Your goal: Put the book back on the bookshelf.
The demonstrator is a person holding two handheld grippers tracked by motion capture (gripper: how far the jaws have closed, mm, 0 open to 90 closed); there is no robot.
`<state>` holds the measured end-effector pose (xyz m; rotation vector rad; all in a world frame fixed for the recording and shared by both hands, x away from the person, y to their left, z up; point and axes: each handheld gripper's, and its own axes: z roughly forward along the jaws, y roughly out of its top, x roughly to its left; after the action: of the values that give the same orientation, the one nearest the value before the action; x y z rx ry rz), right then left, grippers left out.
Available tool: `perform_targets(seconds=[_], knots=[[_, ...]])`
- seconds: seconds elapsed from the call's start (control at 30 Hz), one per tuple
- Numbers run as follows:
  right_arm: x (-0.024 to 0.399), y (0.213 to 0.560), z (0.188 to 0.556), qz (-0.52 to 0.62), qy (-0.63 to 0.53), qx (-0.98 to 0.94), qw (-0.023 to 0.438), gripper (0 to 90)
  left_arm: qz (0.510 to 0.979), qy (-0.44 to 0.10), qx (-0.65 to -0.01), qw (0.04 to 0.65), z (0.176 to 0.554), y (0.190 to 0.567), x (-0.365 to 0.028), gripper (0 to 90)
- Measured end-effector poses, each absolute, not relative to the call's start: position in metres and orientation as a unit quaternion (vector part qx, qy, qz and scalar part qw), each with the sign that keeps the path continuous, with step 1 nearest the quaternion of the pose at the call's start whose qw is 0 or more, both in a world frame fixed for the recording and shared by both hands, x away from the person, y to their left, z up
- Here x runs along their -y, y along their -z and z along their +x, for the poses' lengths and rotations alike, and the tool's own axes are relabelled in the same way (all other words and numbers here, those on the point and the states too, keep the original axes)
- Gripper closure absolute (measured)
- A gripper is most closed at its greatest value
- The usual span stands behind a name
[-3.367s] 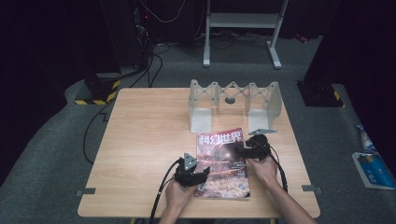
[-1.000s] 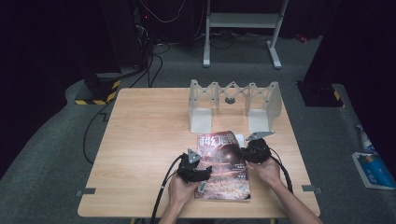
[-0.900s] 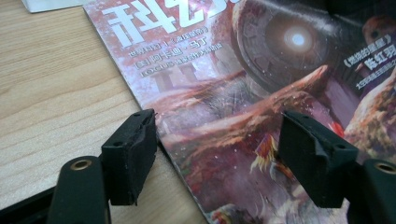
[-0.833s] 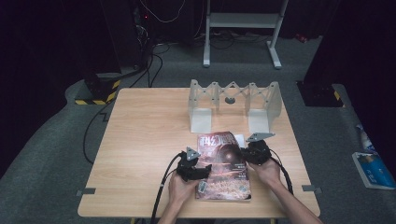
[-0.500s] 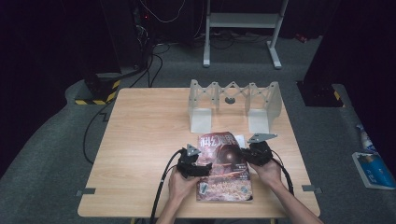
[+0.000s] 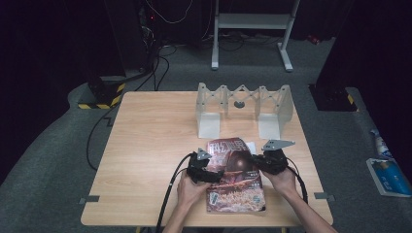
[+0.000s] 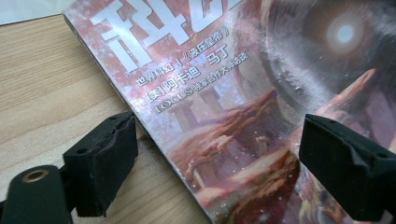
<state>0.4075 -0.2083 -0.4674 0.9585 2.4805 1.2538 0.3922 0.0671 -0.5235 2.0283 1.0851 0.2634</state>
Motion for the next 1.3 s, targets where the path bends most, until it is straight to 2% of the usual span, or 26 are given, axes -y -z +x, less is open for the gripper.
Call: perform_targets(seconds=[0.17, 0.37, 0.6, 0.8, 1.07, 1.17, 1.3], knots=[[0.209, 0.461, 0.402, 0.311, -0.436, -0.838, 0.107, 85.5, 0.798, -0.085, -0.428, 0.415, 0.395, 0.524, -0.069, 8.1], [0.209, 0.456, 0.400, 0.298, -0.452, -0.836, 0.093, 85.5, 0.792, -0.068, -0.430, 0.428, 0.398, 0.525, -0.068, 4.8], [0.212, 0.461, 0.404, 0.299, -0.453, -0.836, 0.080, 85.2, 0.801, -0.071, -0.424, 0.417, 0.395, 0.523, -0.069, 7.8], [0.213, 0.478, 0.412, 0.319, -0.429, -0.842, 0.072, 85.0, 0.813, -0.103, -0.412, 0.398, 0.390, 0.521, -0.068, 20.9], [0.213, 0.488, 0.416, 0.331, -0.419, -0.843, 0.067, 84.0, 0.802, -0.107, -0.426, 0.404, 0.390, 0.521, -0.071, 39.8], [0.213, 0.490, 0.416, 0.339, -0.417, -0.840, 0.071, 80.9, 0.801, -0.110, -0.424, 0.407, 0.389, 0.521, -0.072, 45.5], [0.218, 0.494, 0.419, 0.362, -0.414, -0.832, 0.067, 72.6, 0.797, -0.102, -0.428, 0.415, 0.389, 0.521, -0.072, 50.2]])
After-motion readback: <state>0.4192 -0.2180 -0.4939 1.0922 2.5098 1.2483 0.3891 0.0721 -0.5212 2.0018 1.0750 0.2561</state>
